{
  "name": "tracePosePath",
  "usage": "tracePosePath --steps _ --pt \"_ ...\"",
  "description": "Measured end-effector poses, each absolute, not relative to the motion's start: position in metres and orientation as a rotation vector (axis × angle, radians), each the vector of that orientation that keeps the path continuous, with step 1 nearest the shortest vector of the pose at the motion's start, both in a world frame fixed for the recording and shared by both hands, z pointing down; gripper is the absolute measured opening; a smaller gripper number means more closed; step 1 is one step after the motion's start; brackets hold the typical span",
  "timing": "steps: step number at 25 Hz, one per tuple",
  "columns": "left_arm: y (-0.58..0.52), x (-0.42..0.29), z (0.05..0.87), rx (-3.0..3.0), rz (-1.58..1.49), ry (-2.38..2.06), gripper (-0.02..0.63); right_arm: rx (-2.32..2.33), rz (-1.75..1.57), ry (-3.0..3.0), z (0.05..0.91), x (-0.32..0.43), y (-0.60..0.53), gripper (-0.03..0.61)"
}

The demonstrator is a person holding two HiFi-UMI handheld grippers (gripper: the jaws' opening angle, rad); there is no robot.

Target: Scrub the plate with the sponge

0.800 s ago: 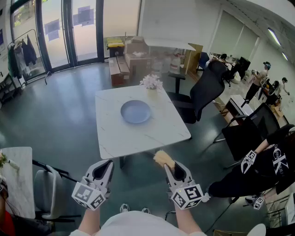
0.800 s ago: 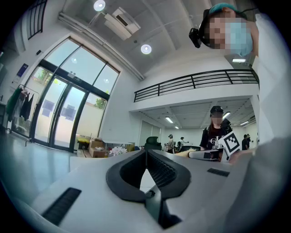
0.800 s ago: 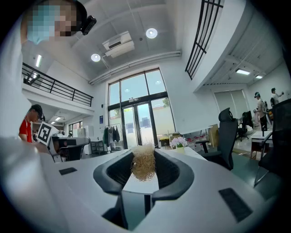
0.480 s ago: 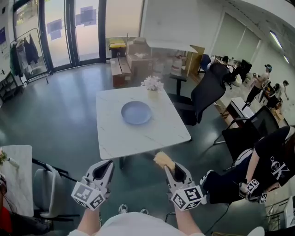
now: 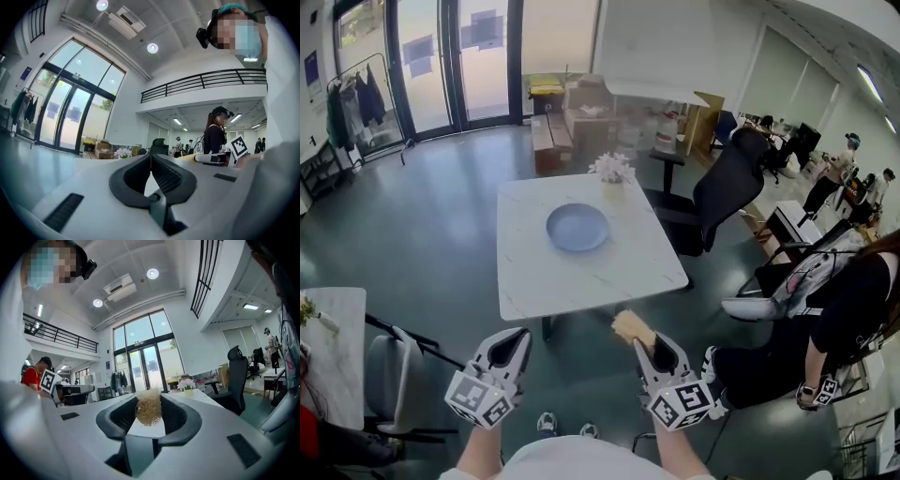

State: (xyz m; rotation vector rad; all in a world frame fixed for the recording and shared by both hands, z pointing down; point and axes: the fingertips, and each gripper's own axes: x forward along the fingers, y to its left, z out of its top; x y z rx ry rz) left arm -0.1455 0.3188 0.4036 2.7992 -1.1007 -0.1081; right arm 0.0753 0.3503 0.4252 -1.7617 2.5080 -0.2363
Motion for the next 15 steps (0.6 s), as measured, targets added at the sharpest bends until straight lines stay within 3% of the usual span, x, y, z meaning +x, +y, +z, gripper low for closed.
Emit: tracePosePath --steps 15 --pt "0.322 -0.13 0.44 2.686 -0.078 -1.176 0.037 -1.683 -0.346 2.555 0.454 0.096 0.337 0.146"
